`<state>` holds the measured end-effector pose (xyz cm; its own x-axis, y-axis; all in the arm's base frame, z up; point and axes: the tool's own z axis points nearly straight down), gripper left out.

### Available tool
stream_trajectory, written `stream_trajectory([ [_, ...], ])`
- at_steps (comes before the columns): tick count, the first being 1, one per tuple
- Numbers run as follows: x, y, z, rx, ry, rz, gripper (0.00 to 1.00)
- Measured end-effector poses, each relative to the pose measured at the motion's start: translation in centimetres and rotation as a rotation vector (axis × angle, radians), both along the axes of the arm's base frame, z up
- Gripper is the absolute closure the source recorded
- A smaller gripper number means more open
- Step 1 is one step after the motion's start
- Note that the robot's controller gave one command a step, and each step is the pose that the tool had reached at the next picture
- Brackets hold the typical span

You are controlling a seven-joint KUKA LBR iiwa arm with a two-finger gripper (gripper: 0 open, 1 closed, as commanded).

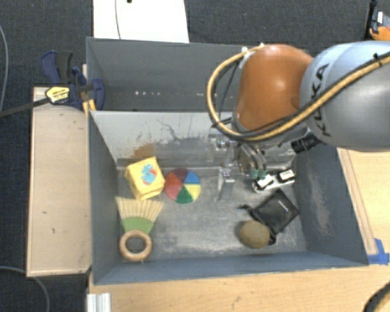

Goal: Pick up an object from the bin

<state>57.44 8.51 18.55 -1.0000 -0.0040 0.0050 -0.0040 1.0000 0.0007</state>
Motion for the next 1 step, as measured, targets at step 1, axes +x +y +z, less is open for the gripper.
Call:
stream_trajectory([
  [1,0.17,-0.05,0.45,0.0,-0.008,-0.002,0.0],
])
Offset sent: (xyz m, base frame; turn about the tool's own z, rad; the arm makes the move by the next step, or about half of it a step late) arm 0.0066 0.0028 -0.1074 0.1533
